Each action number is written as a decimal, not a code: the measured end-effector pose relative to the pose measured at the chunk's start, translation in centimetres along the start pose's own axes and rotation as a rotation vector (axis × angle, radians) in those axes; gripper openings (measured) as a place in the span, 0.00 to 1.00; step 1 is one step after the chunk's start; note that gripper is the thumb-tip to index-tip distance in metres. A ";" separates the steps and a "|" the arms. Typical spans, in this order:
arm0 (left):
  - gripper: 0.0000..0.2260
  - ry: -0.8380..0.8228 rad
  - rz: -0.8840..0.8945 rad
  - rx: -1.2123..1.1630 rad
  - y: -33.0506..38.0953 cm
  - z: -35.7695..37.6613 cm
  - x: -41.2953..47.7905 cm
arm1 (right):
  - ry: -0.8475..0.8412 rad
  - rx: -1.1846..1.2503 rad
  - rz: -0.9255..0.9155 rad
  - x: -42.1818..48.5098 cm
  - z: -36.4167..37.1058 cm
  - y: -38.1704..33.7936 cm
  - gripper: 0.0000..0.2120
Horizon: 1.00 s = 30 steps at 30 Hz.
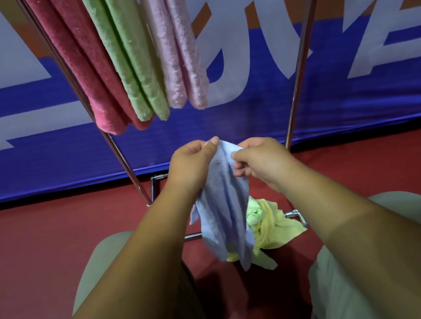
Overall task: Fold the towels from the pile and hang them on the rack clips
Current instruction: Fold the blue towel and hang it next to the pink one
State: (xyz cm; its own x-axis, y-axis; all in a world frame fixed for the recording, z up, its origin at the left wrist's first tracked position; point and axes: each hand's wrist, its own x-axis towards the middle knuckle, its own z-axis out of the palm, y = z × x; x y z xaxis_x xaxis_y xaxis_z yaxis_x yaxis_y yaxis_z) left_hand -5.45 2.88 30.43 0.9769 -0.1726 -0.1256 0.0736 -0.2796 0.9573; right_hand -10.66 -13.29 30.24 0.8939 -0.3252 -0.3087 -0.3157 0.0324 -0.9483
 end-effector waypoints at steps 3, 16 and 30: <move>0.19 0.033 0.024 0.129 -0.3 0.0 0.3 | 0.061 -0.023 -0.049 0.4 -0.3 -0.5 0.04; 0.08 -0.163 0.199 0.980 -2.4 -1.3 1.4 | 0.050 0.471 -0.077 0.0 -0.8 -0.9 0.05; 0.09 0.046 0.039 0.156 -2.0 -2.3 1.2 | -0.244 0.629 -0.005 -0.6 -1.7 -1.4 0.19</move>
State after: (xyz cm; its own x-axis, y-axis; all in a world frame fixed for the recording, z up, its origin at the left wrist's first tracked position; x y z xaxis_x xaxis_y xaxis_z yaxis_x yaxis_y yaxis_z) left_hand -3.95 5.38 28.97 0.9869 -0.1435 -0.0740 0.0075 -0.4174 0.9087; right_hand -11.28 -14.76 31.90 0.9644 -0.1067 -0.2420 -0.1317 0.5998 -0.7893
